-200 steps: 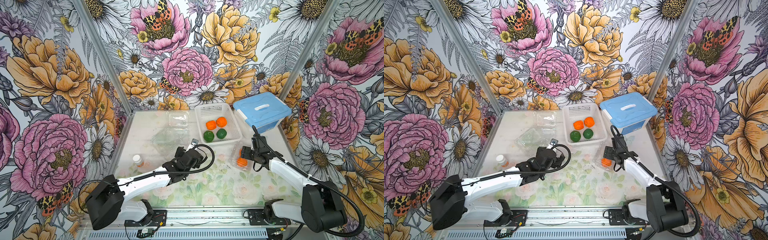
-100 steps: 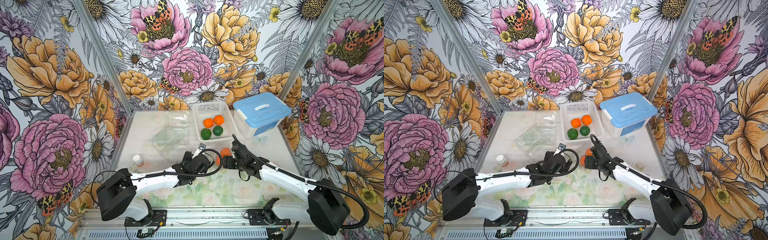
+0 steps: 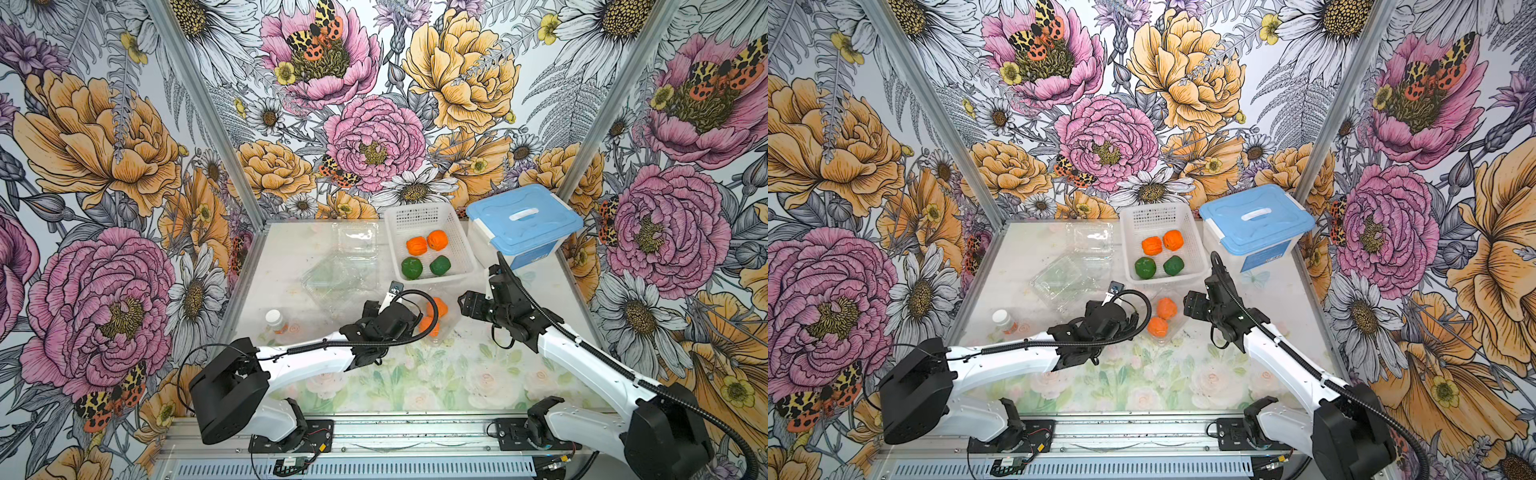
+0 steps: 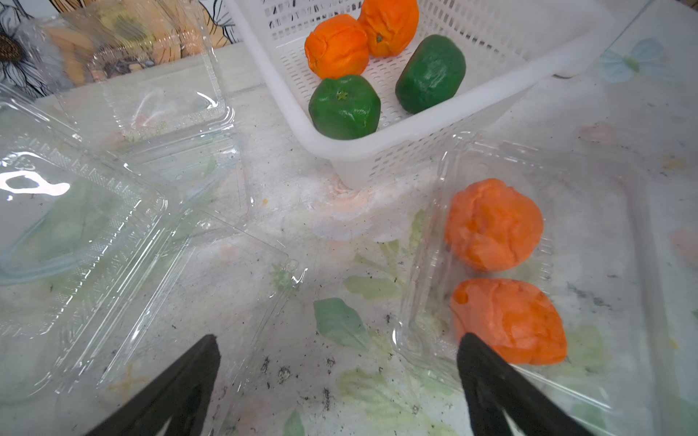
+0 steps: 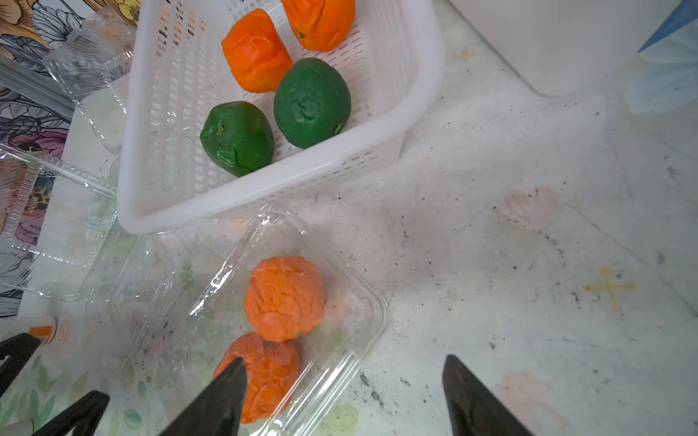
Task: Take oranges out of containers
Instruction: Move the packing box to the center of the board.
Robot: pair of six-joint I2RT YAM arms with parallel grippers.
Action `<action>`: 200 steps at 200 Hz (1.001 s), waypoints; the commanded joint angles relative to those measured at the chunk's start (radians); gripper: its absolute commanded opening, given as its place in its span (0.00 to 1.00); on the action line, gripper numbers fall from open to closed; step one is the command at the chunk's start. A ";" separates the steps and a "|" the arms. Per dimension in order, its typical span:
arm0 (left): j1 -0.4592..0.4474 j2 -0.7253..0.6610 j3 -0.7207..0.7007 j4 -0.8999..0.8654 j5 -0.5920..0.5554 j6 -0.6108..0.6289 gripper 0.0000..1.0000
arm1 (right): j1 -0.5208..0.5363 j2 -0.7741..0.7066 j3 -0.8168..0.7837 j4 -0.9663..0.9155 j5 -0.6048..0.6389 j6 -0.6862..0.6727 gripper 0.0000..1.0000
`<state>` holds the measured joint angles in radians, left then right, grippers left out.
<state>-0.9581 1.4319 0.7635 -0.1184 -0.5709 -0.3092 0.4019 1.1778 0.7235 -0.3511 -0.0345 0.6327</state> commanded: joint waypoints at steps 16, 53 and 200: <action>0.029 0.089 0.063 -0.029 -0.011 -0.020 0.99 | -0.008 0.073 0.036 0.046 -0.099 0.003 0.77; 0.020 0.164 0.123 -0.047 -0.004 -0.001 0.99 | -0.006 0.085 -0.018 0.145 -0.159 0.064 0.74; -0.145 0.092 0.165 -0.137 0.000 -0.044 0.99 | -0.032 0.133 0.051 0.182 -0.185 -0.026 0.72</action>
<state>-1.1496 1.6108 0.9360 -0.2436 -0.5938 -0.3191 0.3779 1.3968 0.7464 -0.0921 -0.2611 0.6640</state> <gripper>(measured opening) 0.988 0.723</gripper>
